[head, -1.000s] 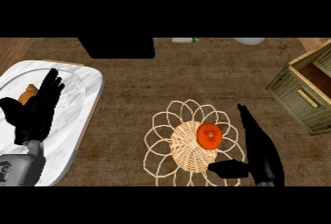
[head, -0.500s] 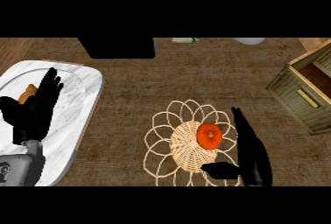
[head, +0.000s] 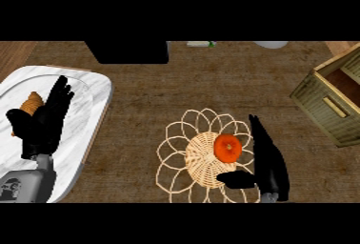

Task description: Pick the squash from the placemat and place it in the basket

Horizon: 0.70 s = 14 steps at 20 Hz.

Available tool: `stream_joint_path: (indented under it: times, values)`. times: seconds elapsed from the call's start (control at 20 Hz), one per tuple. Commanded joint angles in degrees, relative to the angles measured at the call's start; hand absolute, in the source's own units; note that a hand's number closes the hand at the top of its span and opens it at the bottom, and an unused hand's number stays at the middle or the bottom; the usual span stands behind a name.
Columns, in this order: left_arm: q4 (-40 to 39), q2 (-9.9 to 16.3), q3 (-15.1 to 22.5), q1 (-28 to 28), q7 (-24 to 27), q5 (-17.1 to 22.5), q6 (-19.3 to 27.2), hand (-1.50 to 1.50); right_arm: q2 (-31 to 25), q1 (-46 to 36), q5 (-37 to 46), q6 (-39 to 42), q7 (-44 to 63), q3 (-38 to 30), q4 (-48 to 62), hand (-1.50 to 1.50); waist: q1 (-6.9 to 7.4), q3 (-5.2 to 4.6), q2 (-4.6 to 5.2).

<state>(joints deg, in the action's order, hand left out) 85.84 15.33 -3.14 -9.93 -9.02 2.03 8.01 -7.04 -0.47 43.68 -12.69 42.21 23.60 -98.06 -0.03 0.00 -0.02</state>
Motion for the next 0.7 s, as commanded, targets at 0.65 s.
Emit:
stream_joint_path:
  times: [0.65]
  values:
    - [-0.68, -1.18, -3.9, -3.08, -3.04, -2.08, -2.85, 0.0, 3.77, -2.57, 3.93, 3.44, -2.67, -5.03, 7.33, -1.5, -0.06, 0.0, 0.0]
